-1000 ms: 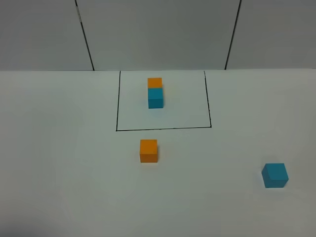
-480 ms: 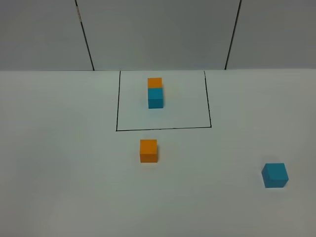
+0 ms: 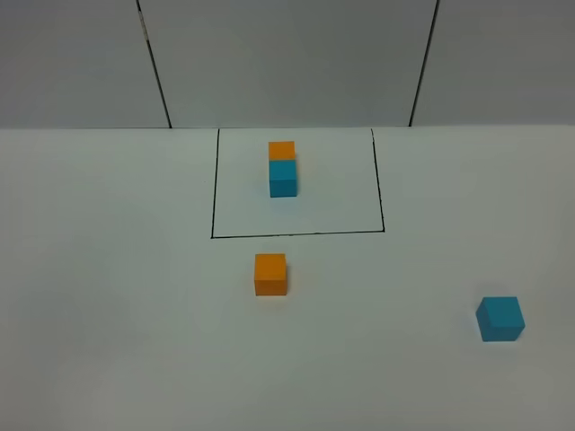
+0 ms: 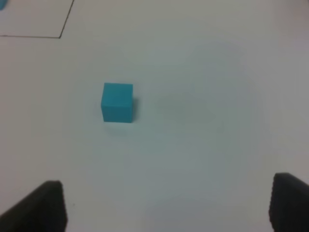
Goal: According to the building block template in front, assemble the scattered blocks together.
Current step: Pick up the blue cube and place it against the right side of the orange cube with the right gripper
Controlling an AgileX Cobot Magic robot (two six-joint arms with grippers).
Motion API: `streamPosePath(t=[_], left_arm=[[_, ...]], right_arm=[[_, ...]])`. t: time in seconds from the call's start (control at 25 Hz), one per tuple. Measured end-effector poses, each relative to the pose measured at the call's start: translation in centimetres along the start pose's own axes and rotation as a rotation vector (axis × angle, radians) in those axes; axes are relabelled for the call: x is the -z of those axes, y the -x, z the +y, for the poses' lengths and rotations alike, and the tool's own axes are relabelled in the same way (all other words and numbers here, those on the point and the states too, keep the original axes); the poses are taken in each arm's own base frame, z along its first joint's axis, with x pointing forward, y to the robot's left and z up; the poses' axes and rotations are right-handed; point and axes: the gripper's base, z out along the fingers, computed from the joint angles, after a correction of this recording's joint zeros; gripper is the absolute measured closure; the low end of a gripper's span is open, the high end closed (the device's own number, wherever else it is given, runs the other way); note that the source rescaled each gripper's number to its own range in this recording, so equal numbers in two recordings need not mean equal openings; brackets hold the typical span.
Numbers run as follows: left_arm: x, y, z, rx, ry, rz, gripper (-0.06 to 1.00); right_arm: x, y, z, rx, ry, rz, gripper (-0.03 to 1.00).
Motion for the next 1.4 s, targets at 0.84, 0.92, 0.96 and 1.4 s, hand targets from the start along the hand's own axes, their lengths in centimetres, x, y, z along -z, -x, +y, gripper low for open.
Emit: streamPosePath(t=[0.84,0.92,0.96,1.4], left_arm=[[-0.02,-0.02,0.1,0.036,0.011,0.002,0.22],[-0.02,-0.02,0.1,0.037,0.011,0.002,0.22],[-0.02,-0.02,0.1,0.037,0.011,0.002,0.22],[-0.02,-0.02,0.1,0.037,0.011,0.002,0.22]], right_arm=[[0.0,0.0,0.0,0.0,0.0,0.0,0.24],[0.0,0.0,0.0,0.0,0.0,0.0,0.24],[0.0,0.0,0.0,0.0,0.0,0.0,0.24],[0.0,0.0,0.0,0.0,0.0,0.0,0.24]])
